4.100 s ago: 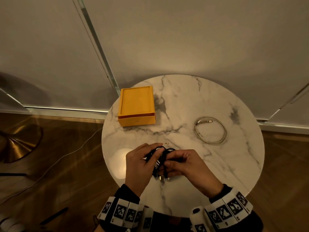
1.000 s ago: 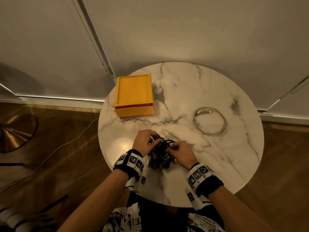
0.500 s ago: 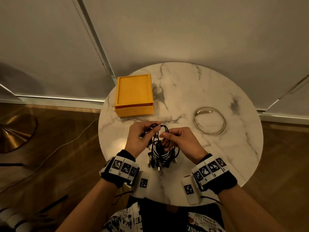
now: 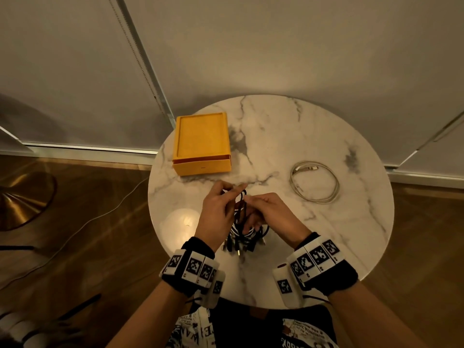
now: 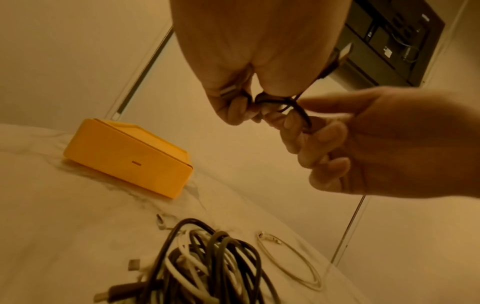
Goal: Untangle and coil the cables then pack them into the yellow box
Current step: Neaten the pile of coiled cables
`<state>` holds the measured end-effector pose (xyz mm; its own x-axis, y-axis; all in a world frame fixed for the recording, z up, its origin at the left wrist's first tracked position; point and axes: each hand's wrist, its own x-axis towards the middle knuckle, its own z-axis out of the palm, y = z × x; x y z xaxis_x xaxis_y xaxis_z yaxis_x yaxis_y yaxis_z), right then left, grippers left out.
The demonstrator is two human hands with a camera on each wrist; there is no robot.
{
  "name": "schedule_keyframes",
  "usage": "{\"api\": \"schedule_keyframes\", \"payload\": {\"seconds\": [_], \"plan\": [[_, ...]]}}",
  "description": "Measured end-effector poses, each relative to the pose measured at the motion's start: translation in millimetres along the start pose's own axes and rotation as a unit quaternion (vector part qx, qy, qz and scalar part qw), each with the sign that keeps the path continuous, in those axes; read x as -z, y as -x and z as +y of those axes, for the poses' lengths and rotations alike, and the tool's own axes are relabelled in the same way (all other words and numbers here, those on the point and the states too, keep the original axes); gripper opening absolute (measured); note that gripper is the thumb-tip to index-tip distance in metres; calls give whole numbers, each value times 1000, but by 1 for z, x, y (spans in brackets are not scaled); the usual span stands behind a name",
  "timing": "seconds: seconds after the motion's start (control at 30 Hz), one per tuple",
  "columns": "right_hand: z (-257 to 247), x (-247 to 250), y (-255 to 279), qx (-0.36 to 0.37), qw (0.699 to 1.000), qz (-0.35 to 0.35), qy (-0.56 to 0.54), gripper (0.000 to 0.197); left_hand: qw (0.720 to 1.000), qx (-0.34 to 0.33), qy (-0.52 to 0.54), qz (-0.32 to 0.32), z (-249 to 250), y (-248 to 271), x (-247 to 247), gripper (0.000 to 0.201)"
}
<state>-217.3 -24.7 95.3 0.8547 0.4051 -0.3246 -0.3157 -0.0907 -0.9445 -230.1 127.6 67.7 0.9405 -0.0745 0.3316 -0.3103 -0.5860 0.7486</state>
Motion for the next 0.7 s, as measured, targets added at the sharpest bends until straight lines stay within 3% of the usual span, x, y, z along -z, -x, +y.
{"api": "schedule_keyframes", "payload": {"seconds": [0.13,0.23,0.33,0.5,0.6,0.7], "plan": [[0,3,3,19,997,-16,75,22,1000,-10,-16,5,1,2,0,44],[1,6,5,24,994,-30,103,14,993,80,89,-5,4,2,2,34],[0,9,6,17,992,-60,106,15,960,174,214,-44,8,0,10,26],[-5,17,11,18,985,-98,138,17,948,184,244,-88,13,-4,28,21],[-5,20,12,26,978,-66,196,17,937,210,268,-74,14,-4,31,17],[-2,20,10,49,961,9,274,15,927,228,296,-44,11,-3,30,15]]}}
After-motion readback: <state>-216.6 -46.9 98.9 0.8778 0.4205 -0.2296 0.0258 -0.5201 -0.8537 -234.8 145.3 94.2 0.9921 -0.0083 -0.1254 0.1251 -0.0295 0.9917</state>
